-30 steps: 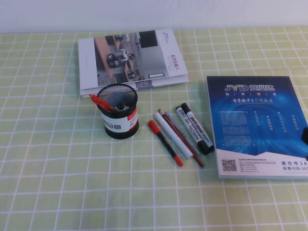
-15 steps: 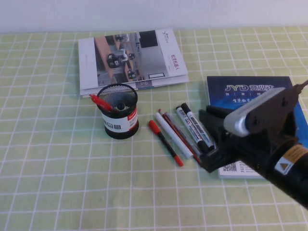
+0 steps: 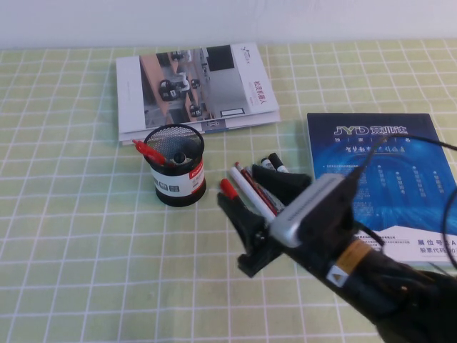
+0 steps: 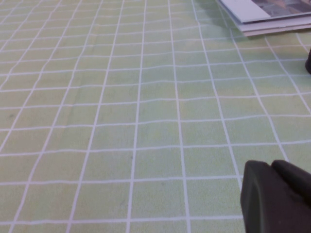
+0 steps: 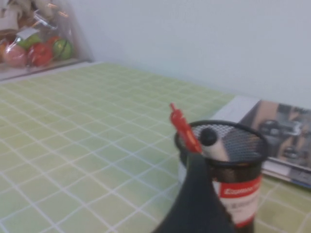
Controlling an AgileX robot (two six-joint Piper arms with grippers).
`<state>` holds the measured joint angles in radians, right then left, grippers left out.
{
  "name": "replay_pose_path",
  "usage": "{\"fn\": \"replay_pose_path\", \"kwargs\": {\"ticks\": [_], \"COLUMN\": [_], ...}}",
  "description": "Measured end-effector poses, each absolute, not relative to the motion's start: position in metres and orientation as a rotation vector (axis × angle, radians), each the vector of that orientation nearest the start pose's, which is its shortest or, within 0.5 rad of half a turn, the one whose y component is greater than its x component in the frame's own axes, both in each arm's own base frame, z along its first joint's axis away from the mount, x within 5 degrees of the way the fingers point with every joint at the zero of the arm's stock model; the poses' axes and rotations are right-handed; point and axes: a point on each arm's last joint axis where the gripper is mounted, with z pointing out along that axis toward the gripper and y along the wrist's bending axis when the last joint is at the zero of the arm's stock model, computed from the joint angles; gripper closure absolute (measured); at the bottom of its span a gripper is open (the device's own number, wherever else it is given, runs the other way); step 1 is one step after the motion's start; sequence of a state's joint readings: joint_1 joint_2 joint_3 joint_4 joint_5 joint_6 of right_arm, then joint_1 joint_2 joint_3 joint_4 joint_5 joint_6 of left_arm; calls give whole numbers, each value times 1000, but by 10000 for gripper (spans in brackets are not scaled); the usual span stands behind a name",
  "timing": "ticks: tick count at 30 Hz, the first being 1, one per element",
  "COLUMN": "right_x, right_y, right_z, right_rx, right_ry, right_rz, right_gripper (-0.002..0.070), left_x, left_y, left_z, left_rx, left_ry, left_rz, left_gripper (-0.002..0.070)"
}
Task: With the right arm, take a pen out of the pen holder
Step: 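Take a marker out of the pen holder and lay it on the table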
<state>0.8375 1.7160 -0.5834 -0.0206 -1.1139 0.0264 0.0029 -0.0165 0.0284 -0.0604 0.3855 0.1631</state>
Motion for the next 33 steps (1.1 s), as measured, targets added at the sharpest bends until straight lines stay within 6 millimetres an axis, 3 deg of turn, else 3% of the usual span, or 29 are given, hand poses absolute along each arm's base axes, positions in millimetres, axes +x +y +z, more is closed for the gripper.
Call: {"fn": "replay_pose_path", "kwargs": {"ticks": [4, 17, 25, 33], "right_x": [223, 270, 283, 297], "right_y": [257, 311, 325, 325], "right_z": [184, 181, 171, 165], "right_rx": [-684, -675, -691, -668], "right_ry": [1394, 1323, 1367, 1403], "right_rz": [717, 732, 716, 689], "right_gripper": [240, 241, 244, 255], "left_x": [52, 52, 52, 52], "left_y": [-2, -2, -2, -2], "left_z": [170, 170, 170, 170], "left_rx": [114, 114, 114, 114], "left_ry": [1877, 1877, 1877, 1877], "left_rz": [54, 54, 54, 54], "left_gripper": [680, 680, 680, 680]}}
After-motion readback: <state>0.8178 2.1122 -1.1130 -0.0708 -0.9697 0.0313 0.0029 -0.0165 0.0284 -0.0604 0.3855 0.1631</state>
